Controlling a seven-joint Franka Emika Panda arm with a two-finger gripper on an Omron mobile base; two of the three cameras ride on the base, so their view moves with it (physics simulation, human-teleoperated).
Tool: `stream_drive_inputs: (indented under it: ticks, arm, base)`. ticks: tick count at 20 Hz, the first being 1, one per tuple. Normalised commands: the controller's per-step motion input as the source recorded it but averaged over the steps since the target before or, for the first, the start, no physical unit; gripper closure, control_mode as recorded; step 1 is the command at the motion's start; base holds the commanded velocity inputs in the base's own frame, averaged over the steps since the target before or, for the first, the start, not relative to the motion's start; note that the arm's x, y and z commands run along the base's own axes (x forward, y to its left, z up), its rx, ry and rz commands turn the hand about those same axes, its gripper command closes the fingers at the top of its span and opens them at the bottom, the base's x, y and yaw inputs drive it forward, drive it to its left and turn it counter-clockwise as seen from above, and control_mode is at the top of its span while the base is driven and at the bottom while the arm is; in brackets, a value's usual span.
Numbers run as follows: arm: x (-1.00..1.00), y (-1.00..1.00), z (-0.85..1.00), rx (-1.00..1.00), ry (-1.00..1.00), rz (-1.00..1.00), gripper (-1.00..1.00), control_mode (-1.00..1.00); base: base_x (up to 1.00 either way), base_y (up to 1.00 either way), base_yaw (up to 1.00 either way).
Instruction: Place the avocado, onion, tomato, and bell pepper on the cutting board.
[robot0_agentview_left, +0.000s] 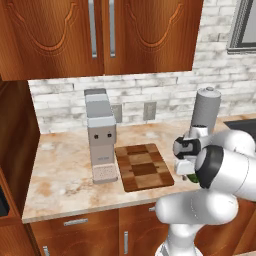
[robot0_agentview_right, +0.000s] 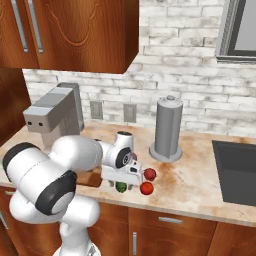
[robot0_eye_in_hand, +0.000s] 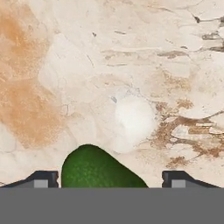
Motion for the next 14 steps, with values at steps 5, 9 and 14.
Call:
stream_drive_inputs:
  ticks: [5,9,14]
  arm:
    - [0.0,0.0,-0.12,0.0,0.01,0.0,1.0,-1.0]
    - [-0.01,0.52,0.43,-0.06,-0.03,0.0,1.0,-1.0]
    - [0.0,0.99,0.51,-0.11,-0.12,0.01,1.0,-1.0]
  base:
    - [0.0,0.0,0.0]
    - [0.0,0.0,0.0]
    - [0.0,0.0,0.0]
